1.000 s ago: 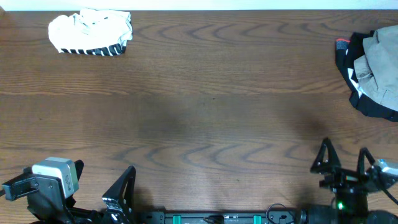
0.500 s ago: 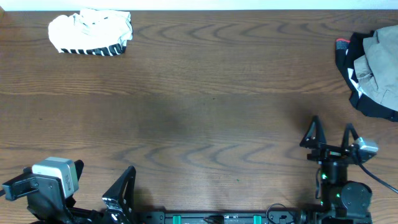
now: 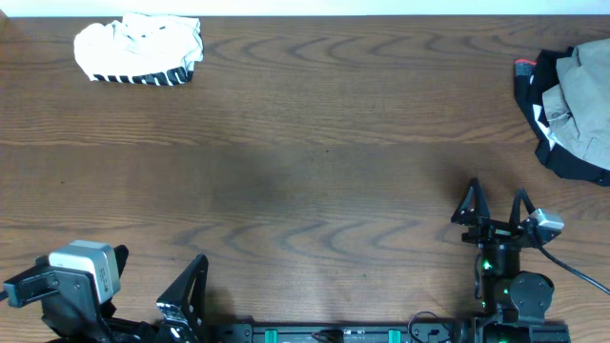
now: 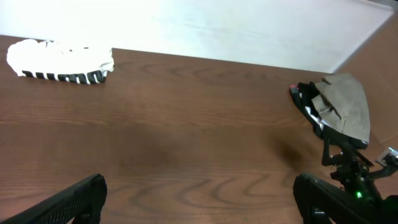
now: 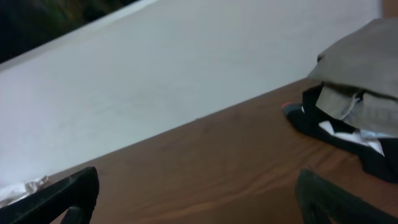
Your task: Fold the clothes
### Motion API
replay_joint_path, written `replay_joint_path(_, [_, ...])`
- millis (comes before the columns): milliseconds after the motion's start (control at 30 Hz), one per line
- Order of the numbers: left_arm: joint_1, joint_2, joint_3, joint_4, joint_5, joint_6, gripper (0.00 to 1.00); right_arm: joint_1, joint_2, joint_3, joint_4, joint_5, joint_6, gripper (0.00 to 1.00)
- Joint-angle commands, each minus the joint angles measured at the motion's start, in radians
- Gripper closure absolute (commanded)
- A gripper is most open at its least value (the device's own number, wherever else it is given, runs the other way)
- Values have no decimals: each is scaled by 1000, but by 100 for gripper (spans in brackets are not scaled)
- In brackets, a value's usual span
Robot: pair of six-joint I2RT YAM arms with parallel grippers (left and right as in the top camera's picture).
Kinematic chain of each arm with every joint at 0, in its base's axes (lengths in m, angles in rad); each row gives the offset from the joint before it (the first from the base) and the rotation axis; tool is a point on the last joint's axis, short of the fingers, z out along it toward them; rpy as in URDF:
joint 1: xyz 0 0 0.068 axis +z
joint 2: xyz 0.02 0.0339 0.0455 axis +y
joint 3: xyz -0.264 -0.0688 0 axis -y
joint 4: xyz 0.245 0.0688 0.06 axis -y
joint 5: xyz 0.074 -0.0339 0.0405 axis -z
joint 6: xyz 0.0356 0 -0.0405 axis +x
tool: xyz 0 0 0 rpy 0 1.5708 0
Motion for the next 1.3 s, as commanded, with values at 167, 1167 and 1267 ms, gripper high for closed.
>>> replay_joint_path(167, [-2,6,-3,-69,13,17,2,-2,-4,-2,-119,-7,0,1])
replay_joint_path(1167, [-2,6,-3,-69,13,17,2,-2,-3,-2,-118,-7,0,1])
replay_joint_path(1267, [-2,6,-3,-69,13,17,2,-2,-3,-2,-118,-7,0,1])
